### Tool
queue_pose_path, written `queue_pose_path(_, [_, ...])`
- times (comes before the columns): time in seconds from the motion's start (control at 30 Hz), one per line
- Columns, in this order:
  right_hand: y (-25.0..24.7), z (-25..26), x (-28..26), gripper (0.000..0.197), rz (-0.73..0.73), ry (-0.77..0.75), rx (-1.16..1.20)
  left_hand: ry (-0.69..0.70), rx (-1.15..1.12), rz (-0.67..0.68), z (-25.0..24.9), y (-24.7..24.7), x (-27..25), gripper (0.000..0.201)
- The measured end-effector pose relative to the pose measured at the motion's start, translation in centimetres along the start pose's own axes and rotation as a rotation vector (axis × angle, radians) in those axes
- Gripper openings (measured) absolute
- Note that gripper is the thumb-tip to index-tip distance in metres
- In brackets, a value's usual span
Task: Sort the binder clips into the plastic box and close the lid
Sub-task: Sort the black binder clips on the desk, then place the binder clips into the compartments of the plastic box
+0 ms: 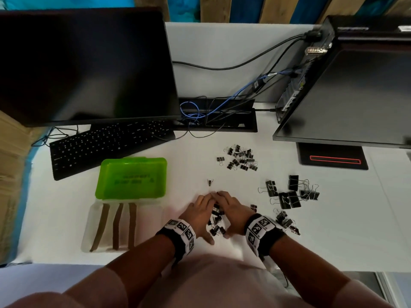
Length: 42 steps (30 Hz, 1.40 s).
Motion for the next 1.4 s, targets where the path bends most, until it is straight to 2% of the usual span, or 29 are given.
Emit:
queue_pose_path(0.13, [0.1,-0.1,0.5,0.111,-0.123,0.021,0.087,-0.055,-0.216,-0.188,0.4,-1.4,-0.3,0.089])
queue_pose_path(0.27, [-0.1,0.6,0.2,0.068,-0.221,0.023,0.124,-0.030,-0.254,-0.247,0.3,-1.9,-1.1,0.048])
queue_pose_path(0.33, [-0.3,0.9,0.0,0.053,-0.242,0.037,0.141,-0.050,-0.307,-0.252,0.7,-1.6,-1.4,0.036])
queue_pose_path(0.47, [-0.8,0.6,0.0,0.035,-0.264,0.074,0.195,-0.133,-0.468,-0.275,1.7,-1.8,-1.7,0.025])
queue_pose_path(0.7, [-2.3,-1.1,-0.4,0.022,-0.327,0.158,0.302,-0.222,-0.515,-0.335,3.9,-2.7,-2.1,0.022])
queue_pose_path(1.0, [-3.3,-1.2,-0.7,0.014,-0.321,0.199,0.431,-0.296,-0.578,-0.382,5.2,-3.1,-2.6,0.024])
queue_pose_path(1.07, [-3.4,-0.8,-0.7,0.021,-0.298,0.224,0.514,-0.313,-0.599,-0.391,5.3,-3.1,-2.8,0.024])
queue_pose_path(1.13, [-3.4,-0.3,-0.5,0.030,-0.275,0.223,0.540,-0.340,-0.624,-0.406,5.5,-3.1,-2.9,0.024])
queue_pose_path(1.27, [-3.7,0.0,0.0,0.017,-0.289,0.227,0.531,-0.384,-0.663,-0.455,5.7,-3.5,-3.1,0.019])
queue_pose_path(1.4, [-4.4,0.6,0.1,0.015,-0.299,0.185,0.550,-0.398,-0.684,-0.479,5.4,-4.2,-3.4,0.017])
Point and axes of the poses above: each hand's wrist, its own x-axis towards the middle knuckle, its own y-axis out of the palm, z = x × y, the point moved 10 cm from there along x, towards the middle knuckle, and after that the axes turned 11 degrees about -z, right-handed, at the moved point
